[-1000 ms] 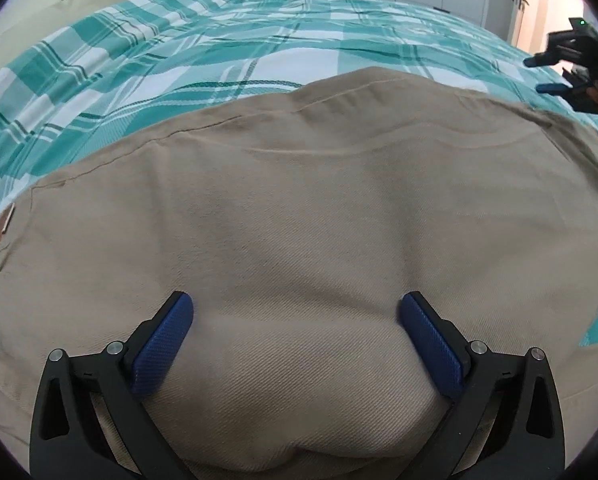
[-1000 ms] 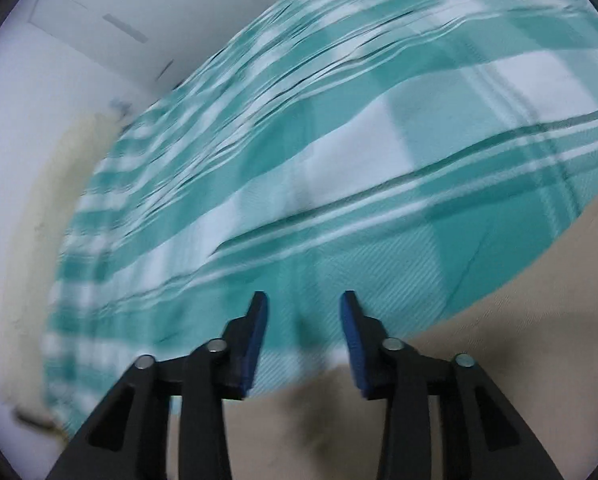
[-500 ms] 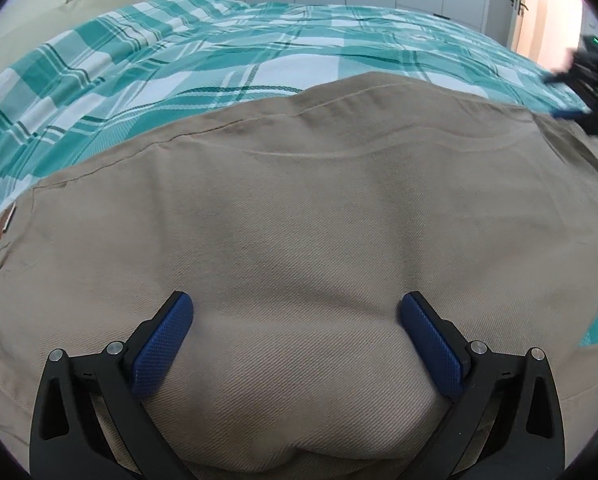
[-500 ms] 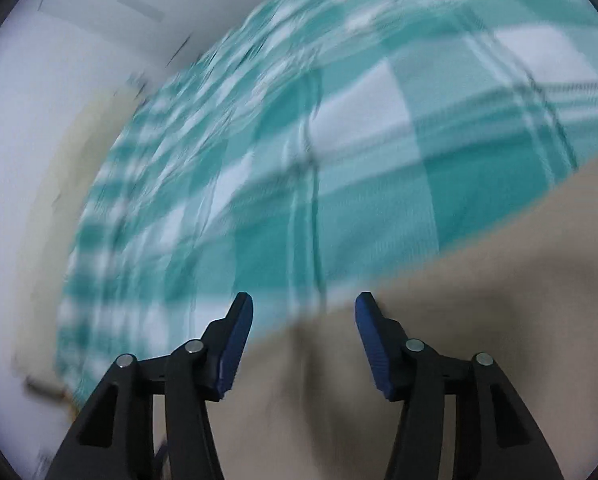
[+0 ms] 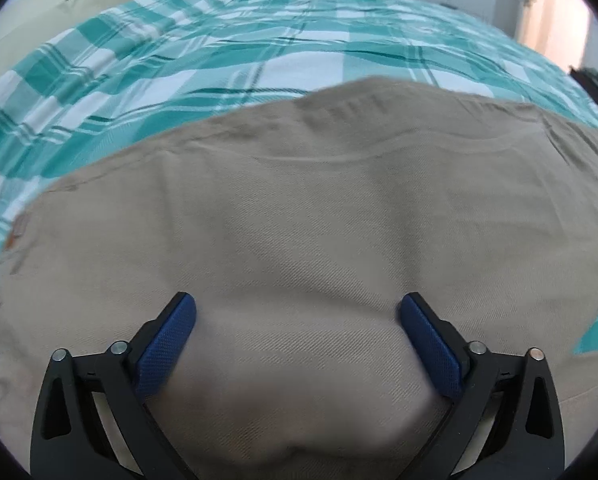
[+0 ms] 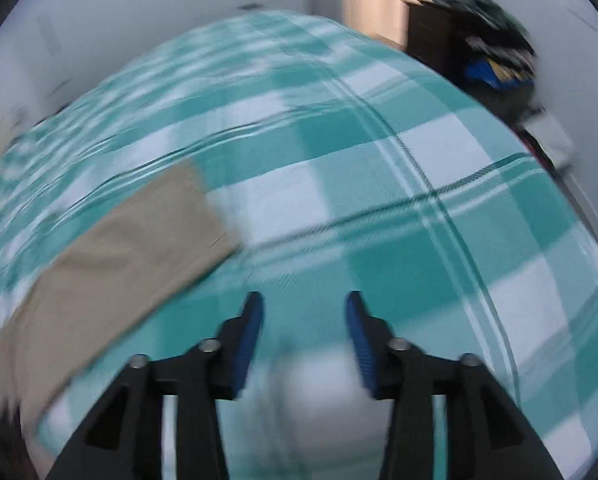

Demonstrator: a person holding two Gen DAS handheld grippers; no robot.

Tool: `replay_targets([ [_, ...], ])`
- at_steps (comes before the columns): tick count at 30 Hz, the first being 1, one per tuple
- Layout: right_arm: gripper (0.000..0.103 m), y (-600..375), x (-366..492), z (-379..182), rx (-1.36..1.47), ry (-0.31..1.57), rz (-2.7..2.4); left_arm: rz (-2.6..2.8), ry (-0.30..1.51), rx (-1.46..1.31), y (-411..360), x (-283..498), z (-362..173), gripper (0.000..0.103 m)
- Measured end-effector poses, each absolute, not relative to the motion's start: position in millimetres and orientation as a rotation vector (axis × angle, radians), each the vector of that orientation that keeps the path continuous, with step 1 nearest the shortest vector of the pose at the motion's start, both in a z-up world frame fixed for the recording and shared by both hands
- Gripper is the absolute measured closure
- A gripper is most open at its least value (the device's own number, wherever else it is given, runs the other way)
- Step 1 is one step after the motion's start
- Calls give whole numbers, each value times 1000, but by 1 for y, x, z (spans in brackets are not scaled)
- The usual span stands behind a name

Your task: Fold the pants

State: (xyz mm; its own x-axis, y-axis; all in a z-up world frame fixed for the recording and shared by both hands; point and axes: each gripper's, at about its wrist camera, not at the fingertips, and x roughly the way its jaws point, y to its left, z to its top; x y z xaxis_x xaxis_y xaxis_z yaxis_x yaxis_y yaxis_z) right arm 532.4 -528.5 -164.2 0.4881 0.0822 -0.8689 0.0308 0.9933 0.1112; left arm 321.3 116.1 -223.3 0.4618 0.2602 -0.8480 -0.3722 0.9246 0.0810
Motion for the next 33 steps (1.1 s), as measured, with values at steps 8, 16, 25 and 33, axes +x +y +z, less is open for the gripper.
replay_targets([
  [8,30,-359,315,-170,2,1079,549,77,1041,-65,6,242,-176,1],
  [16,30,-385,258,-219,3,1147,354,152,1106,-25,22,162,-191,1],
  [25,30,-462,221,-176,140,932,85,398,964,-245,92,124,-191,1],
  [33,27,-398,225,-214,76,1006,159,422,1018,-150,80,132,-211,1],
])
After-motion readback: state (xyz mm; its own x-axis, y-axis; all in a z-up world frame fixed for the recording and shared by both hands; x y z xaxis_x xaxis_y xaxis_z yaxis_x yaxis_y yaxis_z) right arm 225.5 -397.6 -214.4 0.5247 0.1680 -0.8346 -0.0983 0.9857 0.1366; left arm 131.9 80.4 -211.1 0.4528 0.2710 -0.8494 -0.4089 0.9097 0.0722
